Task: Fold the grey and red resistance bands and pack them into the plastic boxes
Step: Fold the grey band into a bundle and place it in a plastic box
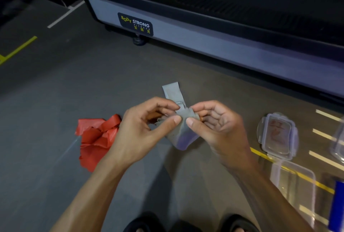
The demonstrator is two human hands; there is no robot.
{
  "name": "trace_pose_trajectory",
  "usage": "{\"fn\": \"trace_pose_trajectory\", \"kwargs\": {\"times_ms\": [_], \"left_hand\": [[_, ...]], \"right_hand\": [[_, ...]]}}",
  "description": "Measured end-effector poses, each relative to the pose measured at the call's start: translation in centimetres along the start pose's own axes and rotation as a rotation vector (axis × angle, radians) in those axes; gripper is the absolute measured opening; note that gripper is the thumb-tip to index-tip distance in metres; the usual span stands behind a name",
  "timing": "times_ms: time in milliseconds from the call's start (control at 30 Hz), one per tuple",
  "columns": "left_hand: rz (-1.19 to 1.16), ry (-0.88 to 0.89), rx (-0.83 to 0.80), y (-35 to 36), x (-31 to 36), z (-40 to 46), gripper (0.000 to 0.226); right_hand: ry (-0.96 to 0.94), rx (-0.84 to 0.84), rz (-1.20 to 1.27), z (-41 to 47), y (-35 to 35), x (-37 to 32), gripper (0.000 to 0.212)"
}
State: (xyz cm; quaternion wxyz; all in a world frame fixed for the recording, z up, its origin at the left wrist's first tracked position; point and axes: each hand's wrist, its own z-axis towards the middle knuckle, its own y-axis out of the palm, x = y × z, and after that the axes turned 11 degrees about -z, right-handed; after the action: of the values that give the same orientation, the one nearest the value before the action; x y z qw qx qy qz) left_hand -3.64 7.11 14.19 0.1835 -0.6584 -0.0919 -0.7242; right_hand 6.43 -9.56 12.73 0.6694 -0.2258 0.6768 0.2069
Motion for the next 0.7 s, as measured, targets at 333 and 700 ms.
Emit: {"fn": "trace_pose_trajectory", "kwargs": {"times_ms": [333, 700], "left_hand": [[0.146, 0.117, 0.057, 0.6, 0.6, 0.3, 0.007], [0.296, 0.274, 0.046, 0.5, 1.0, 0.4, 0.006]], "right_hand": [[0.02, 0.053, -0.051, -0.1, 0.3, -0.6, 0.017], [0.218, 0.042, 0.018, 0.2, 0.2, -0.8, 0.006]]}}
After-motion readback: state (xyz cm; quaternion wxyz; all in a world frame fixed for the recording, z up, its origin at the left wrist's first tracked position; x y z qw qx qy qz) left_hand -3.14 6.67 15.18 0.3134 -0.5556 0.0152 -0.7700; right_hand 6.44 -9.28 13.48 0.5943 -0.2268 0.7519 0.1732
